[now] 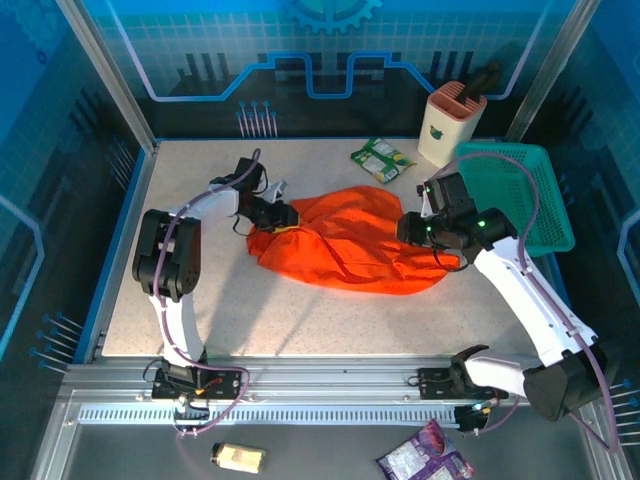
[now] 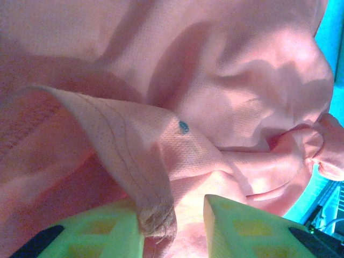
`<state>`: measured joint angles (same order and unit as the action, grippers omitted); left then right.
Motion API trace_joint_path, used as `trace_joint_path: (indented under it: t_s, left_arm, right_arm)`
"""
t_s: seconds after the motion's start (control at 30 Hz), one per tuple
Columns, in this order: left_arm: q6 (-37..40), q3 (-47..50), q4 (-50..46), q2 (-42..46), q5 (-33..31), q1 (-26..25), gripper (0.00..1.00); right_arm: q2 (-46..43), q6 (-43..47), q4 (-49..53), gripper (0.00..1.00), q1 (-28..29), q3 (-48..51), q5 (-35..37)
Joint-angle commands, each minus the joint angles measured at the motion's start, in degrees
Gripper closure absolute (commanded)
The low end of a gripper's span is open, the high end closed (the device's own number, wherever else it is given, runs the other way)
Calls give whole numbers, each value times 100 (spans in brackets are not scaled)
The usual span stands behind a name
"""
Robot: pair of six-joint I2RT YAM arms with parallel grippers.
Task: Fold the inside-out t-shirt
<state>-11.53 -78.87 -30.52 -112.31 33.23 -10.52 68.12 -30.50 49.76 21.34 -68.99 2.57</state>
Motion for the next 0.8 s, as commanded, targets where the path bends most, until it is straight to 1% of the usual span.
trace_joint_path:
  t_s: [0.0,0.1,0.13,0.2,0.23,0.27,0.3,0.33,0.47,0.57,0.7,0.77]
  left_arm:
    - [106,207,30,148,192,-50,70]
    - [77,279,210,133,400,-43,69]
    - [-36,342,378,121,613,-14,66]
    - [-514,567,996,122,1079,110,54]
    - [-810,694,1336,115,1237,179,51]
    - [-988,766,1546,98,1312,230,50]
    - [-1034,750,1551,68,1279,251,48]
    - [-940,653,1335,11,1123,251,47]
    - [-417,136,240,-333,751,204,46]
    - [-124,-35,-299,-449,580,209,46]
    - [-80,95,-139,-278,800,204,48]
    - [-129,113,-49,-198,795,209,55]
  right_arm:
    - [-128,-70,77,64,55,52,-80]
    - [-123,-65,87,64,50,51,-73]
    - [-123,-61,87,64,50,52,-73]
    - [-123,-61,74,64,59,44,-68]
    - [-127,-61,70,64,54,44,-68]
    - [-115,-63,69,64,52,48,-72]
    - [-114,-70,61,64,44,52,-83]
    - [-114,-78,50,64,43,52,-98]
    - [-88,-61,41,64,41,27,-116]
    - [-62,-52,34,64,39,-8,-115]
    - [-27,-63,11,64,45,-35,-160]
    - [-27,-70,-1,64,49,-43,-176]
